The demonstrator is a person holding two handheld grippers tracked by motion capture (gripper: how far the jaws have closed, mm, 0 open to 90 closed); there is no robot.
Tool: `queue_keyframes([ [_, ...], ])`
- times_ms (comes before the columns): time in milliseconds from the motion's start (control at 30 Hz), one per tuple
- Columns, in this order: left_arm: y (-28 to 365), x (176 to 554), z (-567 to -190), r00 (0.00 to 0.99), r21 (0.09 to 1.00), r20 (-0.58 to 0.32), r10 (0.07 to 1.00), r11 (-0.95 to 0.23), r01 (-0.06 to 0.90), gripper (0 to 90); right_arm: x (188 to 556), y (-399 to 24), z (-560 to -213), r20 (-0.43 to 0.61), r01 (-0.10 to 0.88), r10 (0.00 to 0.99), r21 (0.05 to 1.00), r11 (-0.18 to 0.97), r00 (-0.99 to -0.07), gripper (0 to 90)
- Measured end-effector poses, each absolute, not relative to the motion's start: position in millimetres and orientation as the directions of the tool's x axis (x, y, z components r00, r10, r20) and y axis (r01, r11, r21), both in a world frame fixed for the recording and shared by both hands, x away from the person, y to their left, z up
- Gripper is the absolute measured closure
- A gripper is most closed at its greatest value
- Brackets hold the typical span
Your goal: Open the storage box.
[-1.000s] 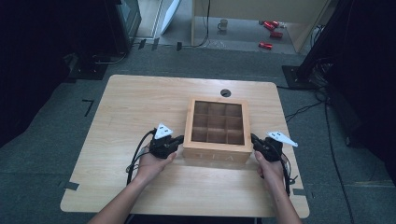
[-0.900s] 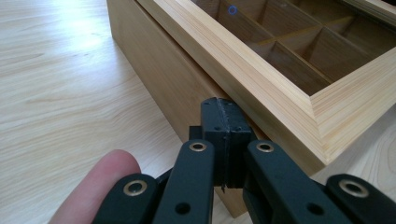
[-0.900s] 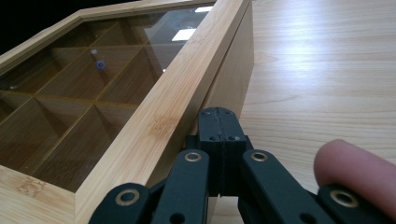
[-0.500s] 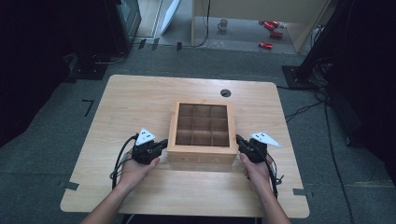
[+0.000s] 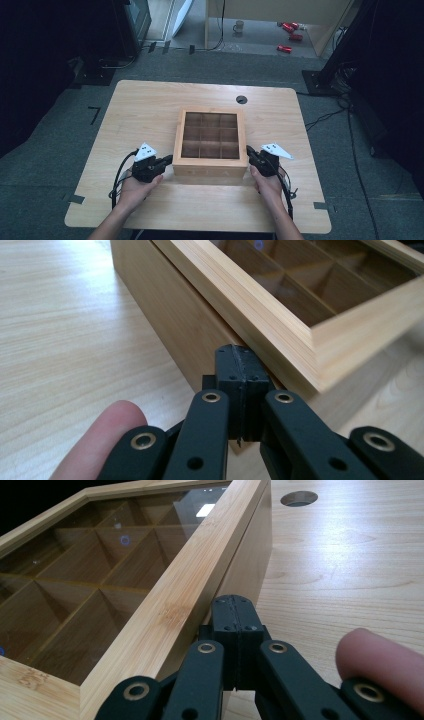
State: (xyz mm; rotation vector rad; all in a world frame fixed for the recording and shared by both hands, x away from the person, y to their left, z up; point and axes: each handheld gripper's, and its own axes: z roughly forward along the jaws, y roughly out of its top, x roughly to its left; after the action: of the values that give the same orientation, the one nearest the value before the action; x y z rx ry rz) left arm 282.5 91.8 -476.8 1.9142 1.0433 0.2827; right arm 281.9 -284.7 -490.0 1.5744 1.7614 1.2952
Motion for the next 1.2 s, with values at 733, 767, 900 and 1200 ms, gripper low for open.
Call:
queue_keyframes([
  [733, 96, 261, -479, 0.686, 0.805, -0.182, 0.704, -0.295, 0.516, 69.8, 283, -284, -490, 0.278, 0.506, 0.921, 0.856, -0.109, -0.273, 89.4],
  [767, 97, 263, -479, 0.682, 0.804, -0.201, 0.703, -0.280, 0.525, 71.0, 283, -283, -490, 0.274, 0.506, 0.922, 0.856, -0.105, -0.273, 89.3],
  [900, 97, 265, -477, 0.689, 0.805, -0.196, 0.698, -0.286, 0.519, 69.2, 282, -283, -490, 0.256, 0.501, 0.927, 0.861, -0.088, -0.276, 89.3],
  [1200, 99, 261, -469, 0.699, 0.830, -0.172, 0.694, -0.279, 0.482, 78.1, 279, -282, -485, 0.248, 0.483, 0.927, 0.871, -0.087, -0.282, 90.0],
])
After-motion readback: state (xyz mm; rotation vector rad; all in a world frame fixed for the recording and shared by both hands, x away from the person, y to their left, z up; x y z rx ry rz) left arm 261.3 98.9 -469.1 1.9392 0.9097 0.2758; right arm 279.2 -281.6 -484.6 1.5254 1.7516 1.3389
